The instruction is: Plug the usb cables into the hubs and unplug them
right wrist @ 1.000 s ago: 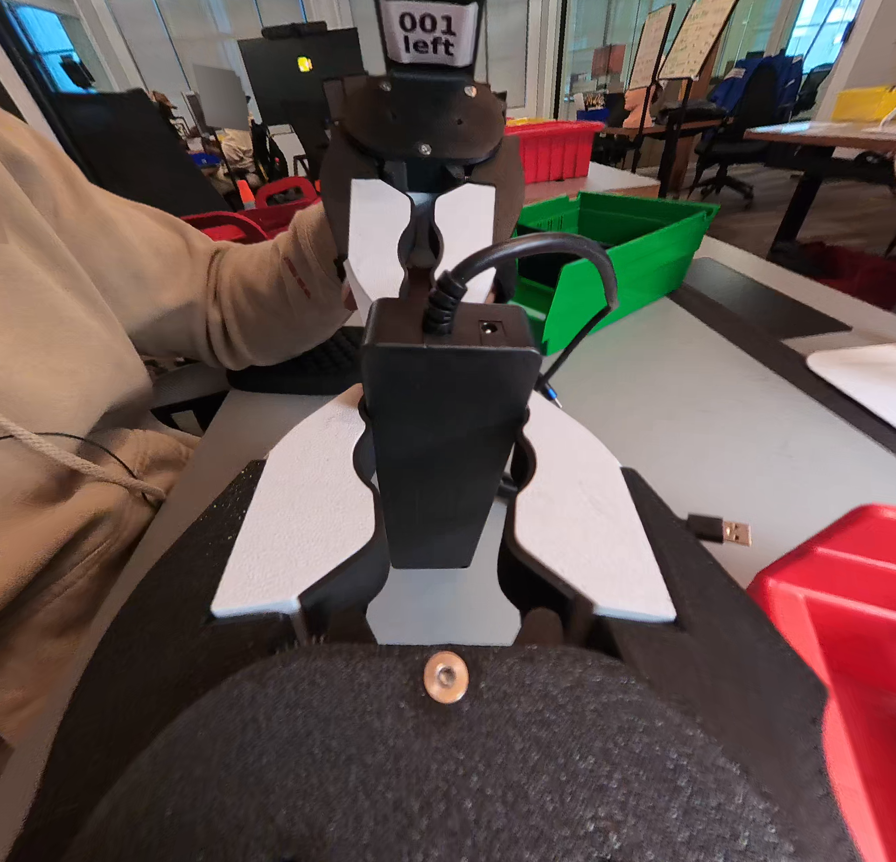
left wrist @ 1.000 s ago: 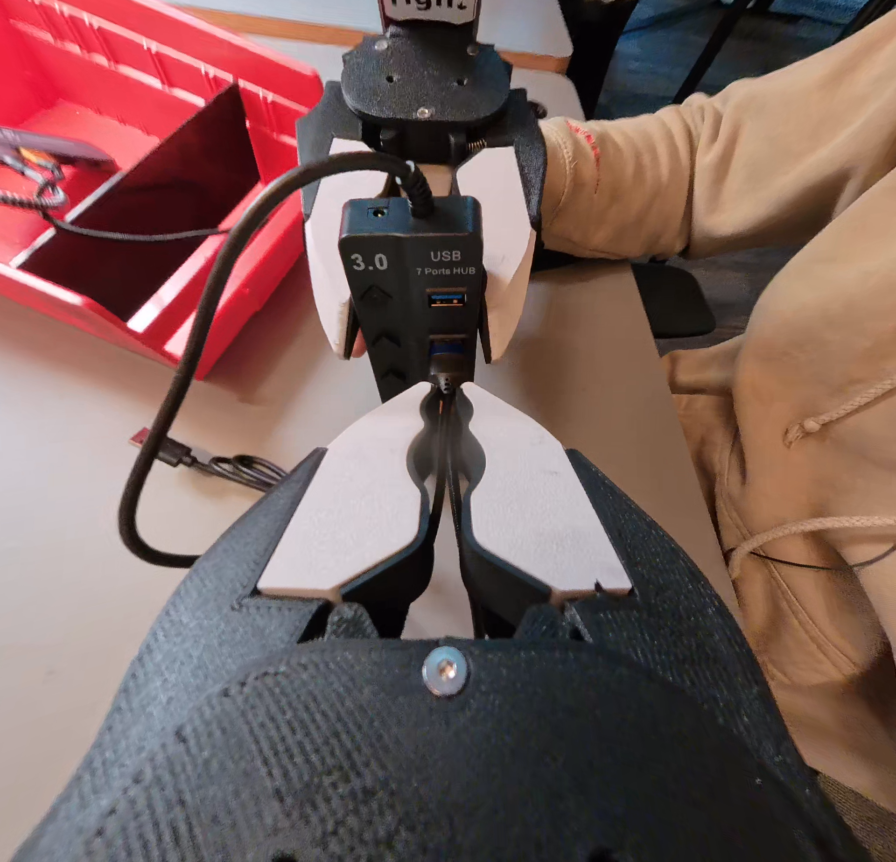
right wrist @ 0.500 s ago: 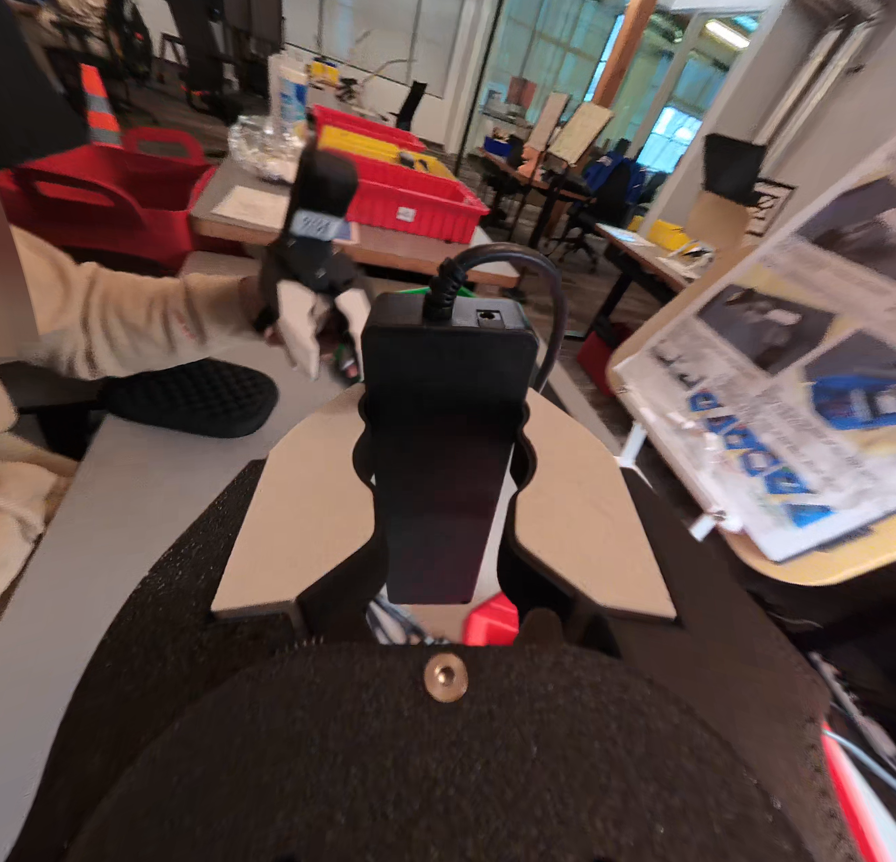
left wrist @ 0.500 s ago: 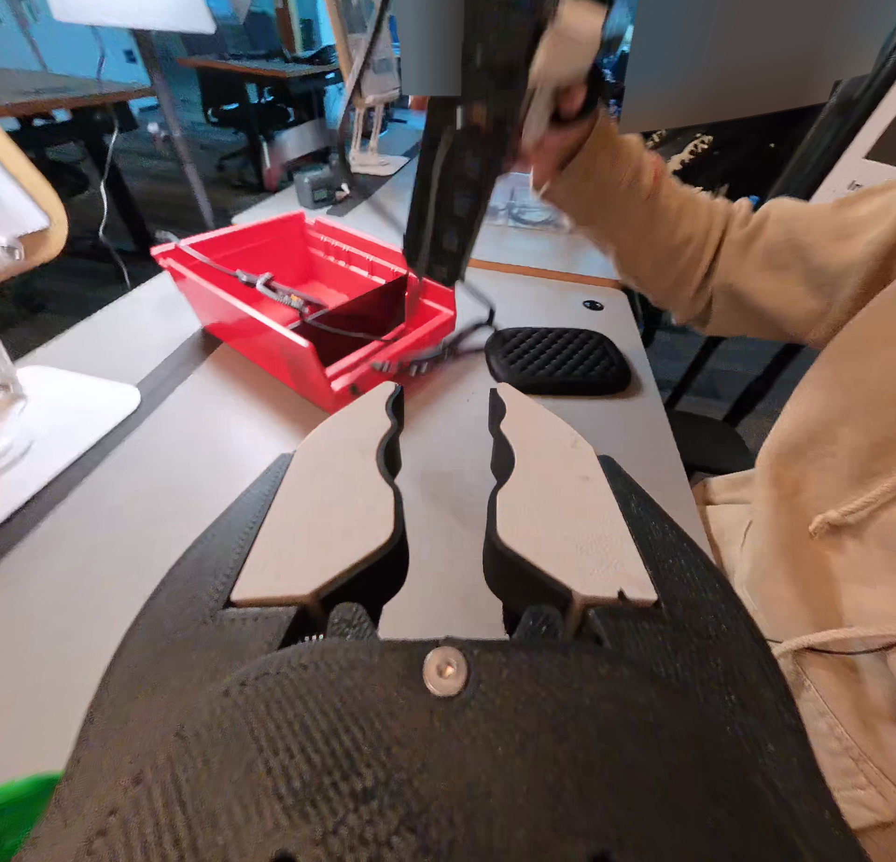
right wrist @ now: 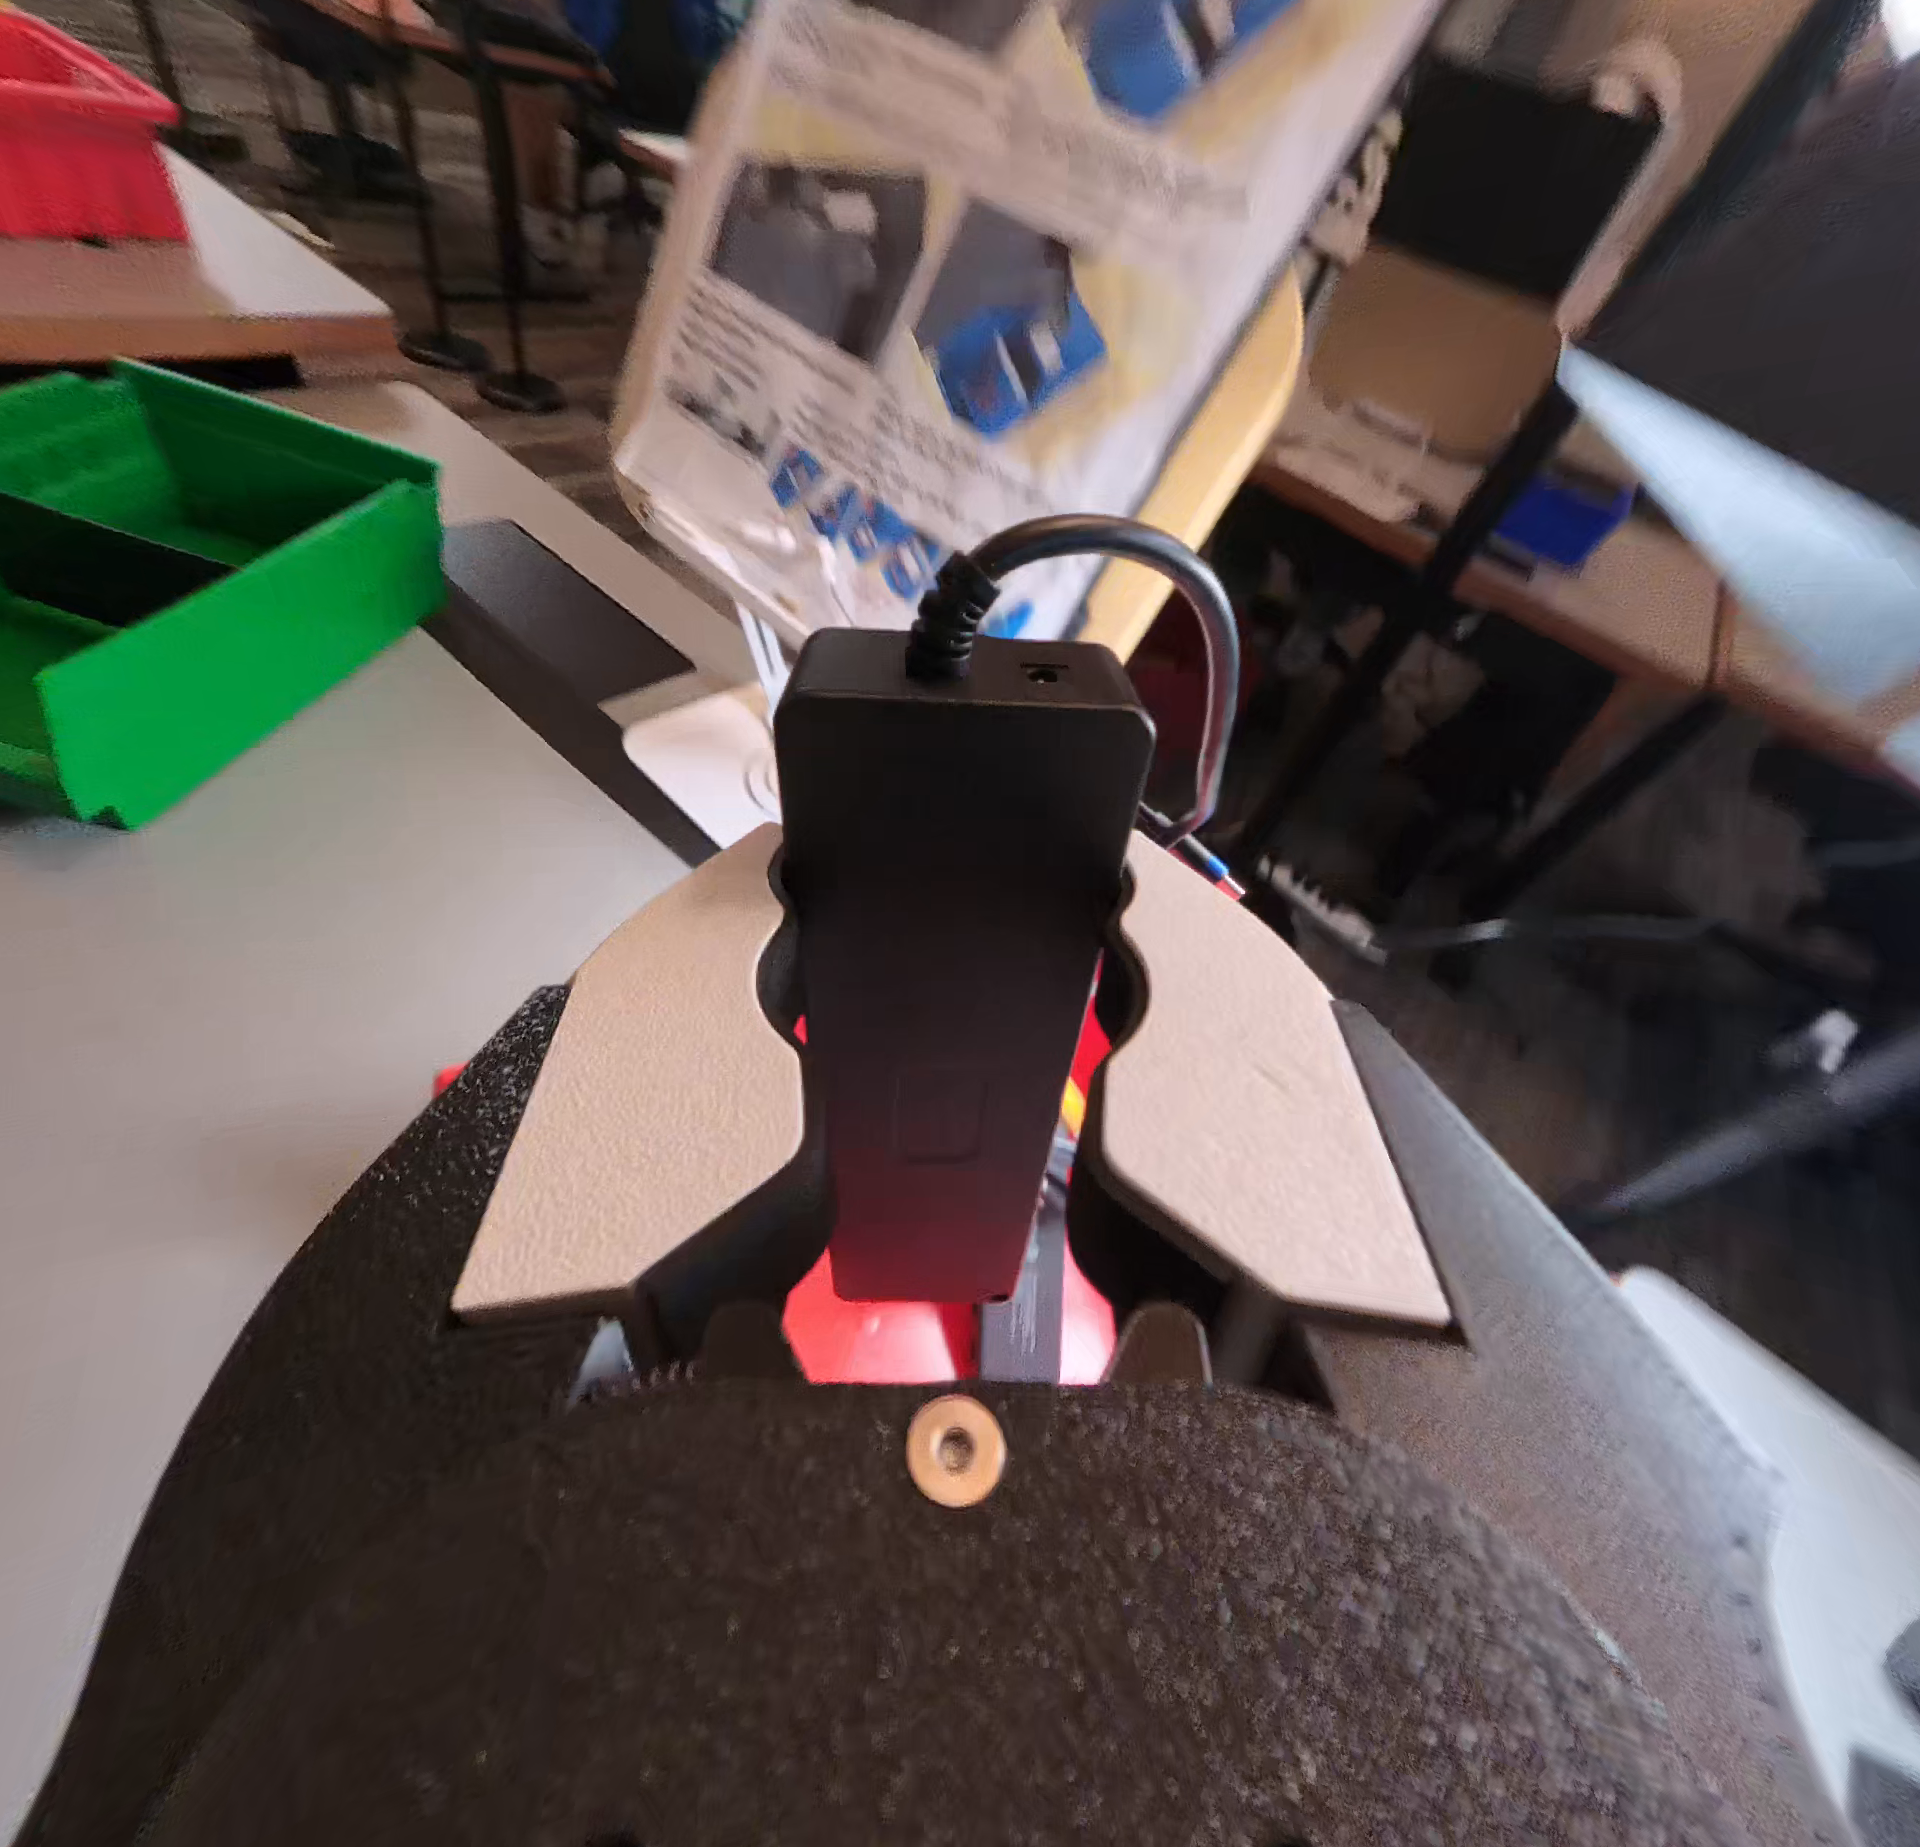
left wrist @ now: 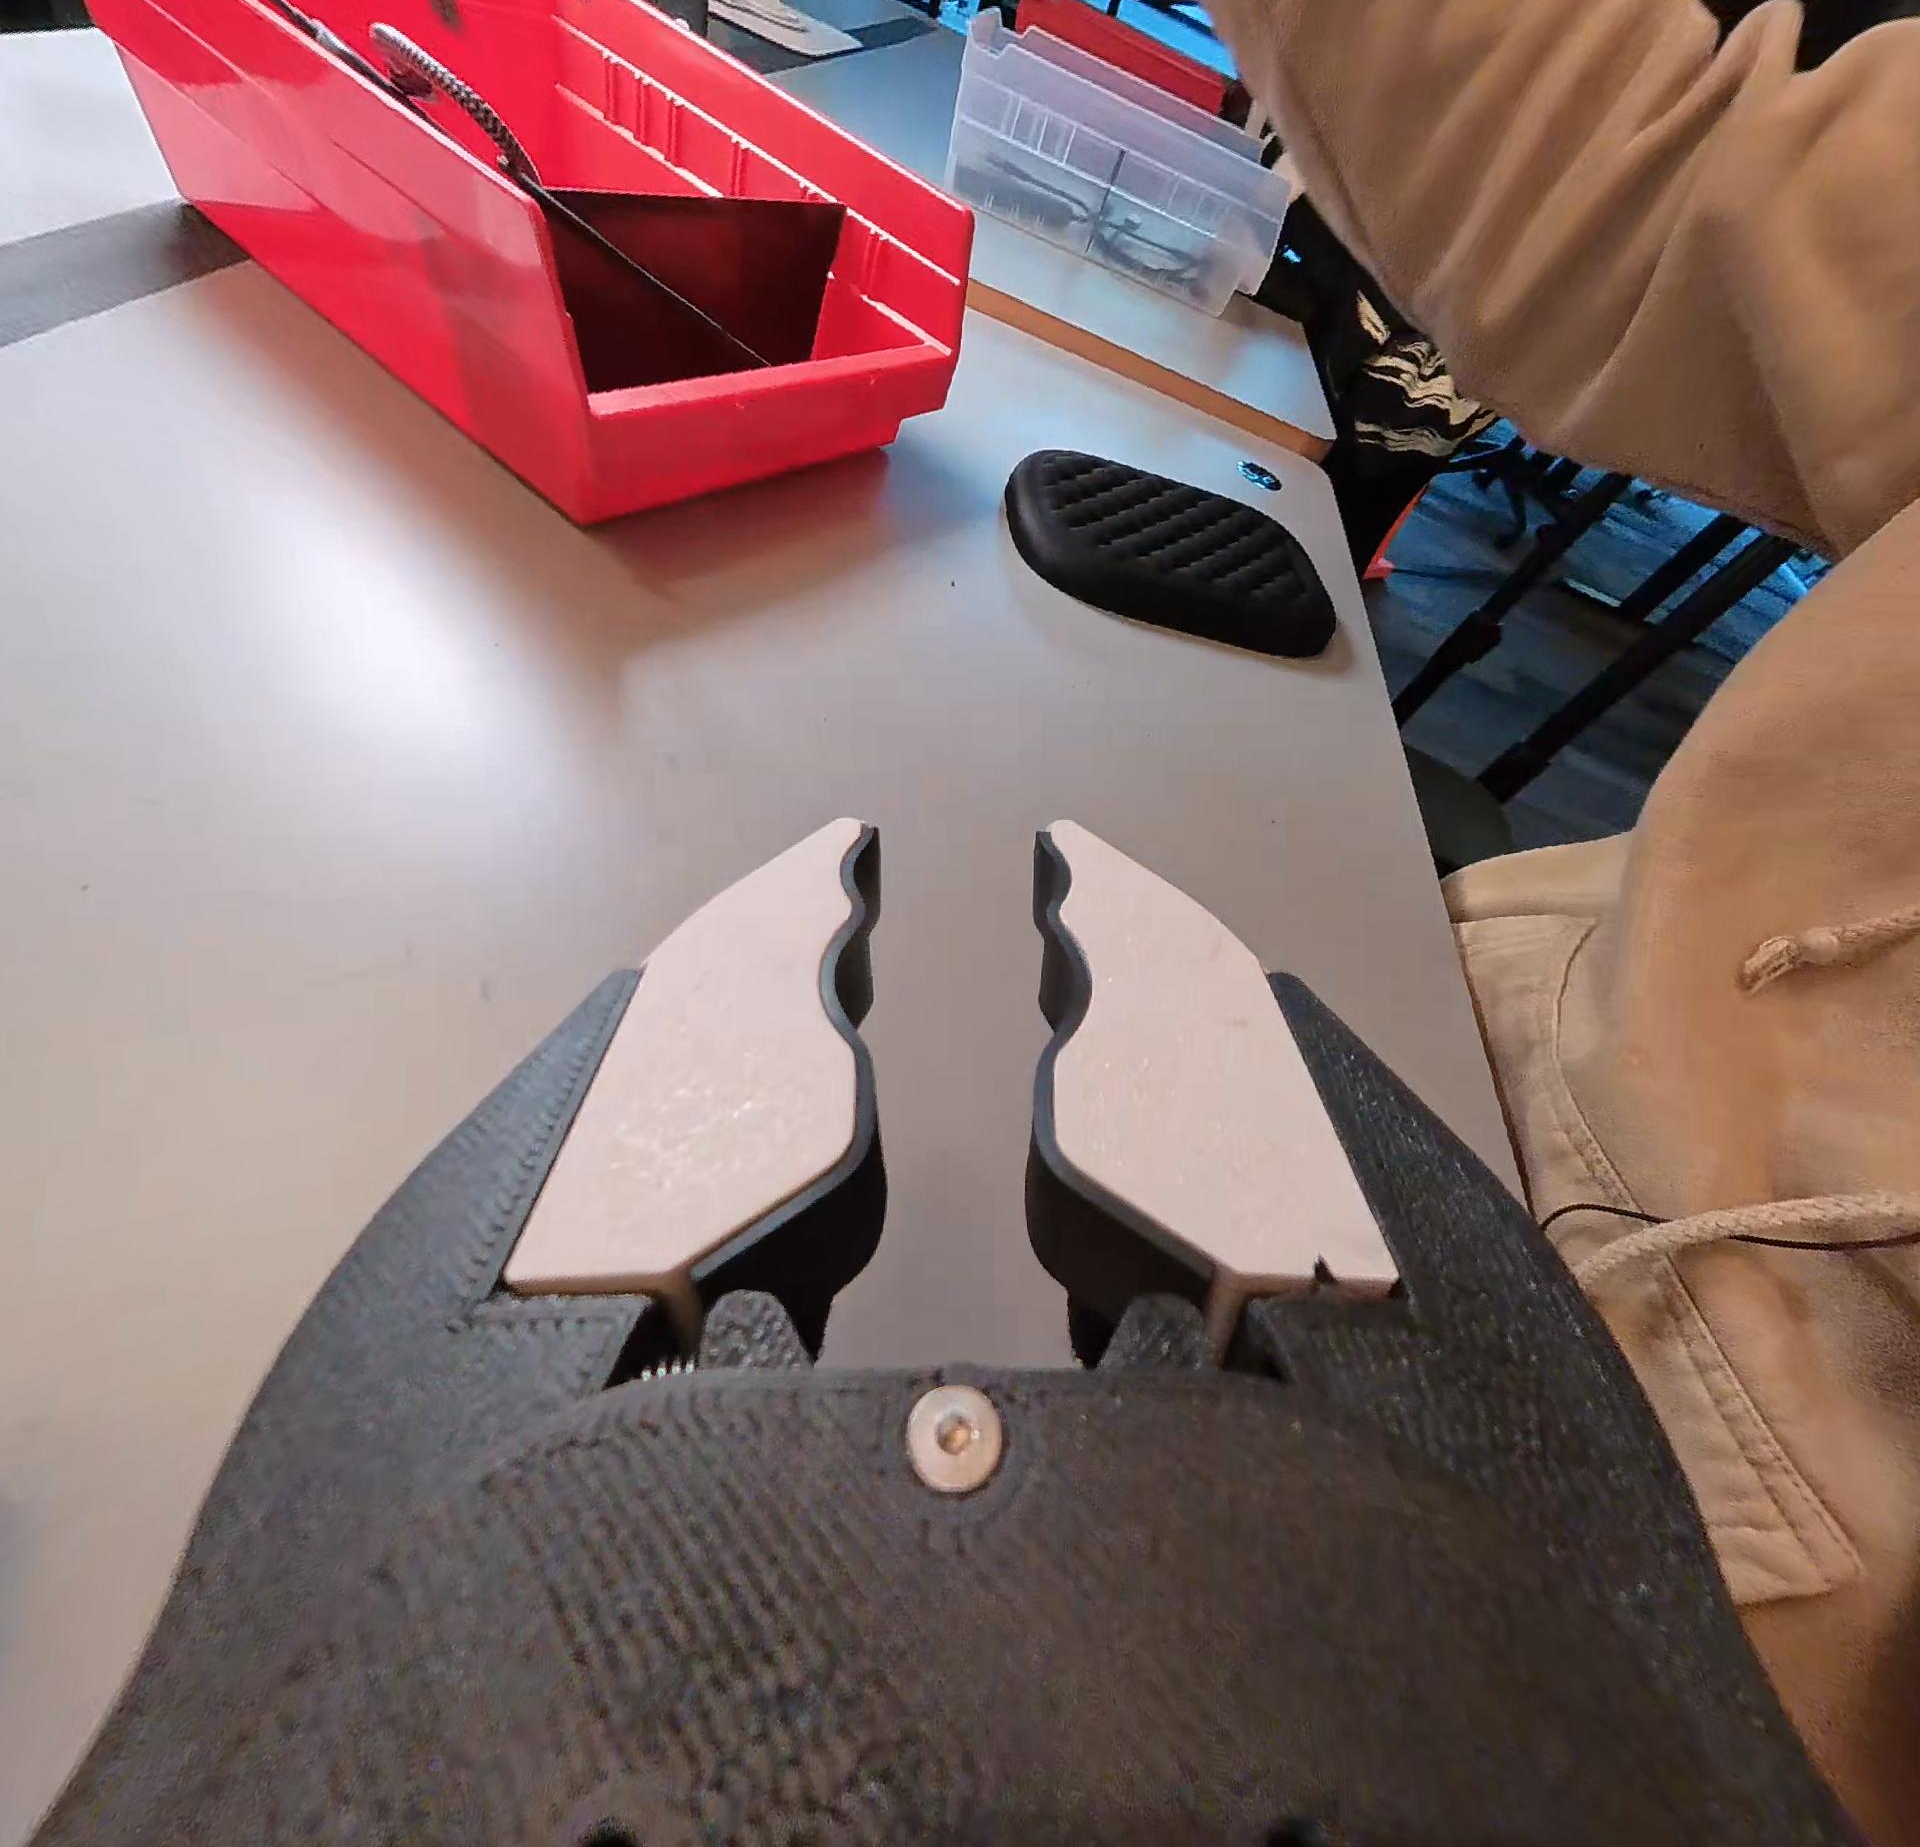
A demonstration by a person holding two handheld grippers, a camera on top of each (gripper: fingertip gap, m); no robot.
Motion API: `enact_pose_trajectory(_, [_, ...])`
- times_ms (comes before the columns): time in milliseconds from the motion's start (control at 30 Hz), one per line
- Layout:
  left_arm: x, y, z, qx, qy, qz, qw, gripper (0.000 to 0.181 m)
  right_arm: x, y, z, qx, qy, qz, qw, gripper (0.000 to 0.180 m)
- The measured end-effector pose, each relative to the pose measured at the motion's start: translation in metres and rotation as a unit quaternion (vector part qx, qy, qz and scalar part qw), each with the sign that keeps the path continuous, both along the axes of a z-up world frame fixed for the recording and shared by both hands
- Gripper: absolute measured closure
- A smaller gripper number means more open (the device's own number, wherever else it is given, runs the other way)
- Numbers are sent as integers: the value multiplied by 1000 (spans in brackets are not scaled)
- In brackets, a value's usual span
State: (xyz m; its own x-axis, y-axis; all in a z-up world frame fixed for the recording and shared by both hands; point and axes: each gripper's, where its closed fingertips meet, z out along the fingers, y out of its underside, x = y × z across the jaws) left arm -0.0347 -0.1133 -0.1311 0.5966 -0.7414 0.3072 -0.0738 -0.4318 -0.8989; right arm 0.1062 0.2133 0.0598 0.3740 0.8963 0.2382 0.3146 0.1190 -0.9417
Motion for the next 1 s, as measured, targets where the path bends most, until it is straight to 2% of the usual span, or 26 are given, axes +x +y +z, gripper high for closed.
enact_pose_trajectory(167, [-4, 2, -3, -1, -1, 7, 1000, 154, 10, 35, -91, -113, -49, -49, 991, 125])
enact_pose_trajectory(300, [-7, 6, -7, -9, -8, 14, 1000, 154, 19, 53, -150, -152, -140, -91, 974, 125])
enact_pose_trajectory(367, [-8, 6, -11, -13, -4, 17, 1000, 155, 26, 66, -167, -151, -168, -117, 967, 123])
enact_pose_trajectory(533, [-14, 9, -19, -16, 14, 33, 999, 155, 41, 82, -162, -154, -153, -162, 963, 111])
enact_pose_trajectory(767, [-35, 17, -8, 1, 2, 87, 996, 152, 70, 70, -122, -136, -83, -189, 969, 99])
enact_pose_trajectory(900, [-58, 21, 1, 28, 24, 146, 989, 147, 90, 50, -95, -103, -38, -201, 973, 100])
enact_pose_trajectory(1000, [-87, 22, 8, 42, 50, 210, 976, 142, 83, 10, -92, -89, -46, -158, 982, 102])
